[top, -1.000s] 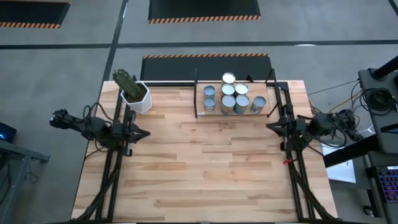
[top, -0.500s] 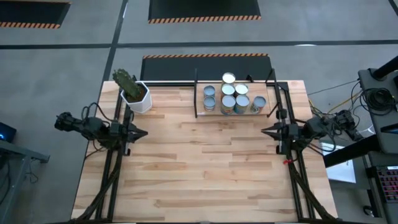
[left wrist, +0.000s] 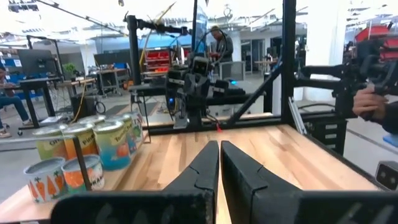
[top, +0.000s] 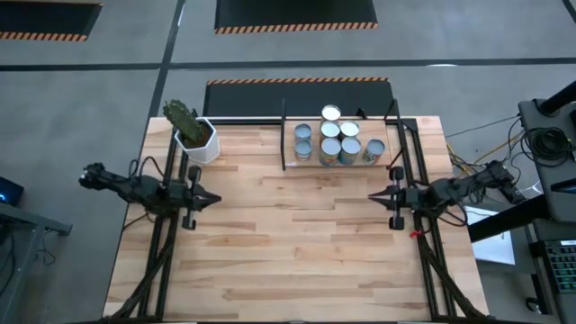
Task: Pick and place cans onto a shelf
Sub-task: Return to Home Position
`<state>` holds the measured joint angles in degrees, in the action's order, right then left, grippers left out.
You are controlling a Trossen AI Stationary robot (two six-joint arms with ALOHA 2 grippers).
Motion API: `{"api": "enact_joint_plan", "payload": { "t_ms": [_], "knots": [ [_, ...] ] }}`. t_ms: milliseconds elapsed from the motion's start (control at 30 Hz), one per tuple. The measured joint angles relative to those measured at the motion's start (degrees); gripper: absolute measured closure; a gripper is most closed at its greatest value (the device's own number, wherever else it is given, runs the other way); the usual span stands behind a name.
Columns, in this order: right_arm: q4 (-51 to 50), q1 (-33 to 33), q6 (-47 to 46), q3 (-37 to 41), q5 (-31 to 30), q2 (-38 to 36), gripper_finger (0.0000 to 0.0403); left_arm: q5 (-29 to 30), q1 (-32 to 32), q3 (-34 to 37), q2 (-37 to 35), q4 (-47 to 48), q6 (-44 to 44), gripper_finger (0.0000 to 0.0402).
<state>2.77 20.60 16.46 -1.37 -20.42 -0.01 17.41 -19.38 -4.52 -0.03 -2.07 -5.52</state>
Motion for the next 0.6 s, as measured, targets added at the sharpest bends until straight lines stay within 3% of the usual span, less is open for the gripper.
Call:
{"api": "enact_joint_plan", "payload": {
  "t_ms": [233, 467, 600],
  "knots": [
    [0.89, 0.0, 1.53, 0.61, 0.83, 0.57, 0.039, -0.03, -0.02, 3.93, 0.04, -5.26, -1.19, 0.0402],
    [1.07, 0.0, 0.55, 0.64, -7.05, 1.31, 0.039, 0.07, -0.01, 3.94, 0.04, -4.98, -1.21, 0.0402],
    [1.04, 0.0, 2.08, 0.64, -6.8, 1.68, 0.039, 1.17, 0.02, 3.81, 0.43, -2.89, -0.22, 0.0402]
  ]
}}
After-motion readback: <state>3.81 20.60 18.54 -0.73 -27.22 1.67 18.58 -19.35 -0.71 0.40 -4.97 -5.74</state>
